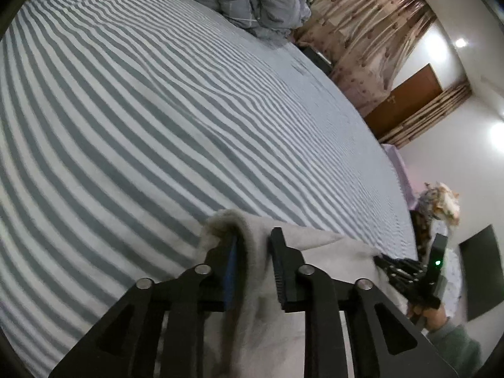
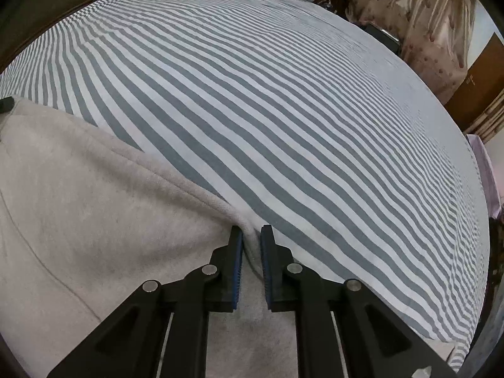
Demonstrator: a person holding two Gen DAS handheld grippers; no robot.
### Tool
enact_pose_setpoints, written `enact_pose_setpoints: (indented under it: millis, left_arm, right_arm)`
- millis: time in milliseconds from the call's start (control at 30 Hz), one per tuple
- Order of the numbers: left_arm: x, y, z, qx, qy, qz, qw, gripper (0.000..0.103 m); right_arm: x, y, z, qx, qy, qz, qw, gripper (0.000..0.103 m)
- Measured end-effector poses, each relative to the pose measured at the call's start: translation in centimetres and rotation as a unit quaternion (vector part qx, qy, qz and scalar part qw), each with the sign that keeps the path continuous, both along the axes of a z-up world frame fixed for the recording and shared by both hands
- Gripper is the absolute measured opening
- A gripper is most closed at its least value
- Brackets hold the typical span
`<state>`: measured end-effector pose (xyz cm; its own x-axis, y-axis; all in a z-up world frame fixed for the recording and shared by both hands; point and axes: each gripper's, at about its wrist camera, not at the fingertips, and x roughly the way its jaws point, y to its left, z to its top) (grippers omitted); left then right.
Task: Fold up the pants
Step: 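Grasp the waistband edge with the right tool while the left tool holds its corner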
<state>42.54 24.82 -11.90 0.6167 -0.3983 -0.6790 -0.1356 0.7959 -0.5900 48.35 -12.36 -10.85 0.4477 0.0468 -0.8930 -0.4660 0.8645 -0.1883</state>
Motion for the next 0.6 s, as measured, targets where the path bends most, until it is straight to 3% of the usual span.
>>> enact_pose_setpoints:
  millis: [100, 133, 300, 600]
  left_arm:
    - [-0.6, 0.9, 0.6, 0.009, -0.003, -0.001, 1.0, 0.027]
    - [-0.6, 1.2, 0.6, 0.008, -0.002, -0.002, 1.0, 0.032]
    - [0.3, 1.5, -0.8, -0.022, 0.02, -0.063, 0.9976, 0.039]
    - [3.3, 0.8, -2.1, -0.032, 0.014, -0.061, 0.9975, 0.052]
  right_arm:
    - [0.0, 0.1, 0.0, 0.001, 0.005, -0.003, 1.0, 0.012]
    - [0.8, -0.2, 0.0, 0.001, 0.007, -0.003, 1.0, 0.012]
    - [1.0, -0.8, -0.1, 0.005, 0.007, -0.003, 1.0, 0.013]
    - [1.5, -1.9, -0.1, 0.02, 0.021, 0.011, 1.0, 0.016]
